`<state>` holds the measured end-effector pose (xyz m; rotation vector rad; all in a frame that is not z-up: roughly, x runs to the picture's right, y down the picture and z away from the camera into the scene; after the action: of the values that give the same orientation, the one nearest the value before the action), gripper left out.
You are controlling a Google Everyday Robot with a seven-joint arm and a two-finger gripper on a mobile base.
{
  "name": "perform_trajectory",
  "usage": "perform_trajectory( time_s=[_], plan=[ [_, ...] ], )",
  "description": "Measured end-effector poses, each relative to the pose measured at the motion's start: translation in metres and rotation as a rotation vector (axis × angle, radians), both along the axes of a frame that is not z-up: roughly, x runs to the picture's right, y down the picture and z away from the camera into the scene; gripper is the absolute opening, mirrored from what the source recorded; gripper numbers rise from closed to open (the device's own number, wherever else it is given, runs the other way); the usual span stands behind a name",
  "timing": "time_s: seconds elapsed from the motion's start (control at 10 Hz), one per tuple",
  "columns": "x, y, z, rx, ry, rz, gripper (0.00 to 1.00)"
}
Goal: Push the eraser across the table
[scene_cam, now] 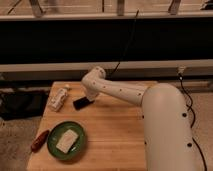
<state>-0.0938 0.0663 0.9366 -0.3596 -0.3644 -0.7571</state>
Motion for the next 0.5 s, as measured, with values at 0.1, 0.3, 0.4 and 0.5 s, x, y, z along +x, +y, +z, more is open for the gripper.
perform_trajectory(
  time_s=[0.1,0.3,0.4,0.5],
  plan=[
    [-0.007,0.001,0.0,0.001,-0.009,-0.012,0.04],
    [-0.035,0.003,-0.001,0.001,-0.039,-0.044,0.04],
    [-0.047,0.005,-0.002,-0.003,-0.053,-0.053,0.04],
    [-0.049,0.005,-0.001,-0.001,-0.062,-0.065,0.04]
  ],
)
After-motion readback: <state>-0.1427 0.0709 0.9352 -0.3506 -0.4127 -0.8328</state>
